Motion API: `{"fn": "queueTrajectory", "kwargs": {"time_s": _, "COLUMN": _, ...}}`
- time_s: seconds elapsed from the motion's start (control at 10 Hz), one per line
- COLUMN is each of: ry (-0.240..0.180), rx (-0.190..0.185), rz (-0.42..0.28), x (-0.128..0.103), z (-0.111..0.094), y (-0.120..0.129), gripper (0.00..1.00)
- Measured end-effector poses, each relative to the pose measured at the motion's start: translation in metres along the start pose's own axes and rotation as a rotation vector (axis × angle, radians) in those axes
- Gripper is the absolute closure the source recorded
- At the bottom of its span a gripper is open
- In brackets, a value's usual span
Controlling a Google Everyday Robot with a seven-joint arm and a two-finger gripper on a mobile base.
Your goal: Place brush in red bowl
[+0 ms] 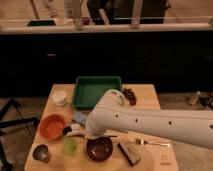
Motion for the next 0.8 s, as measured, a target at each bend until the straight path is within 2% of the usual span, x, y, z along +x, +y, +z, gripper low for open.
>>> {"fn": "queueTrajectory", "kwargs": {"time_s": 0.6, "ry": 0.001, "rx": -0.002, "rz": -0.003, "x": -0.0012, "z": 0.0006, "y": -0.0002, "gripper": 0.98}}
{"fn": "queueTrajectory", "kwargs": {"time_s": 0.8, "ry": 0.006, "rx": -0.017, "rz": -0.042, "x": -0.0101, "z": 0.006, "y": -0.0074, "gripper": 0.98}}
